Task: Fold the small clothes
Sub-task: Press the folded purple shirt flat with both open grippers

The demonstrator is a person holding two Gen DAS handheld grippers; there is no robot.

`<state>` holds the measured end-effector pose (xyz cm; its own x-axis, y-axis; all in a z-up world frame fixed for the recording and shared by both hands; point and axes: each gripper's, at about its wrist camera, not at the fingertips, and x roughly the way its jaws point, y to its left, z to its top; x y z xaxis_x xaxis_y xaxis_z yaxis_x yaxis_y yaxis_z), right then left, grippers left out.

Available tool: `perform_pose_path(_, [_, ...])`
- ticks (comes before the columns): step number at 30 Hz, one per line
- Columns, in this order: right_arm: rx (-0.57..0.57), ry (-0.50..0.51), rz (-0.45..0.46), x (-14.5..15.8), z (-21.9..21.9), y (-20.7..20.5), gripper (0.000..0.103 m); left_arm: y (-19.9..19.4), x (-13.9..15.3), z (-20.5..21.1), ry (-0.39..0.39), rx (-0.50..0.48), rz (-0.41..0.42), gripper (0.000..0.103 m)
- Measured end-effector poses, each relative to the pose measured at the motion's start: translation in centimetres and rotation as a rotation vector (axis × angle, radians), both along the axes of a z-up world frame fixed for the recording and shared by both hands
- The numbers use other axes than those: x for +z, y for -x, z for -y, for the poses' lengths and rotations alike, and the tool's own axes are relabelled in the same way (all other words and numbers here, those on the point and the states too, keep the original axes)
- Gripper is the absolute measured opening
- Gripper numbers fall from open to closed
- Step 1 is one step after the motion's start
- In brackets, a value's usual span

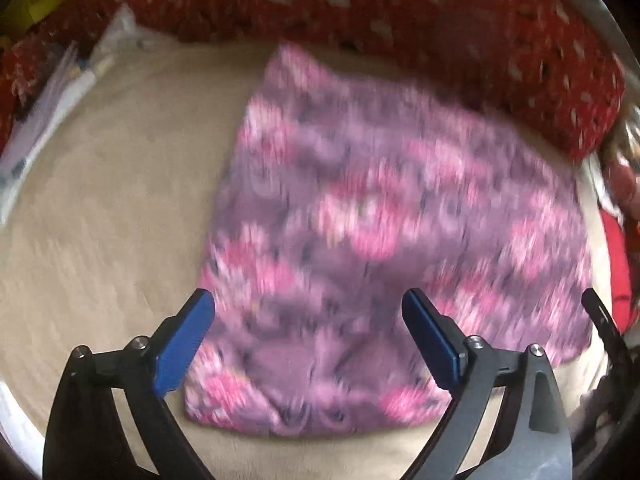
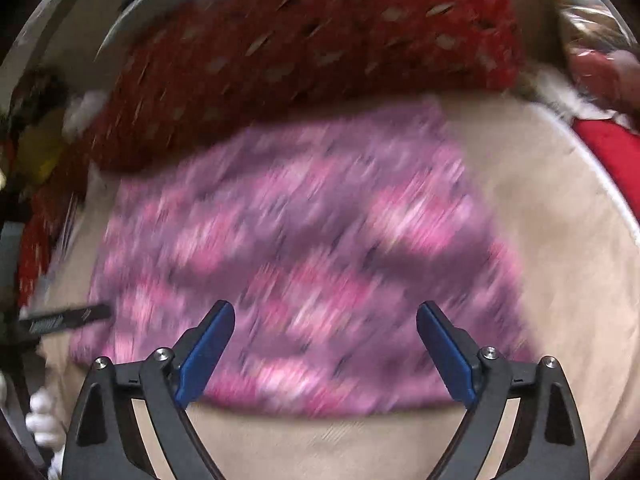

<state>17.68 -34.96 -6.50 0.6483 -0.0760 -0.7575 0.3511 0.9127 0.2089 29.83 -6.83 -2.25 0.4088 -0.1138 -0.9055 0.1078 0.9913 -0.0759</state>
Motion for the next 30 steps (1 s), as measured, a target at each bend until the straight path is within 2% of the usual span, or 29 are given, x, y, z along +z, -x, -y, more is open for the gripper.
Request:
perform_pose_path(1, [-0.037,-0.001,0.004,0.0,1.7,-0.8,0.092,-0.8,0.4,0.2,0.003,0.009,0.006,0.095])
perform_pose_path(3, [-0.082,-0.020,0.007,-0.3,3.8,-1.6,0.078,-2.5,0.6,0.7,-0.004,0.025,0.011,0.095])
perform_pose_path(4, [-0.096,-0.043,0.005,-0.9,4.8,-2.2,0.077,-3.7,0.3,1.1,-0.023,0.039,0.009,0.095])
perform_pose_path(5, [-0.108,-0.048,-0.014,-1.7,5.7,-2.7,0.075,-4.4,-0.3,1.3,-0.039,0.046,-0.003,0.095])
perform_pose_path(7, [-0.097,-0.031,-0.097,-4.1,6.5,-3.4,0.074,-5.7,-2.8,1.2,-0.087,0.067,-0.078,0.096])
perform_pose_path(9, [-0.073,-0.004,-0.060,-3.8,6.5,-2.6,0.076,-6.4,-4.2,0.5,-0.027,0.090,-0.120,0.097])
perform_pose_path(11, [-0.054,-0.016,-0.050,-2.8,6.7,-2.8,0.072,-6.8,-3.5,-0.3,0.051,0.113,-0.128,0.096])
perform_pose_path(12, [-0.059,-0.034,-0.017,-2.3,7.1,-2.7,0.069,-7.0,-2.8,-0.5,0.075,0.119,-0.110,0.095])
perform_pose_path(14, [-0.092,-0.086,0.038,-1.2,8.8,-3.7,0.071,-7.6,-1.3,-0.4,0.091,0.121,-0.067,0.095])
perform_pose_path(17, [-0.134,-0.113,0.036,-0.9,10.8,-5.8,0.072,-9.1,0.4,1.0,0.065,0.092,-0.014,0.095])
perform_pose_path(20, [-0.165,-0.148,0.019,-1.7,12.0,-8.2,0.072,-11.2,0.3,2.7,0.023,0.066,-0.003,0.096])
perform_pose_path(22, [-0.165,-0.189,-0.008,-2.7,12.7,-9.7,0.071,-12.5,-1.2,3.2,-0.011,0.065,-0.009,0.096])
perform_pose_path(24, [-0.184,-0.155,-0.070,-3.8,13.0,-10.5,0.069,-12.9,-3.3,2.2,-0.045,0.082,-0.066,0.096])
perform_pose_path(26, [-0.165,-0.094,-0.085,-4.2,12.5,-11.0,0.069,-13.4,-4.8,0.8,0.001,0.124,-0.103,0.101])
perform_pose_path(28, [-0.152,-0.039,-0.114,-3.9,11.7,-11.4,0.071,-13.7,-4.9,-0.5,0.067,0.159,-0.119,0.101])
perform_pose_path(30, [-0.142,-0.004,-0.121,-3.4,11.2,-11.5,0.068,-13.6,-4.6,-0.9,0.070,0.158,-0.123,0.101])
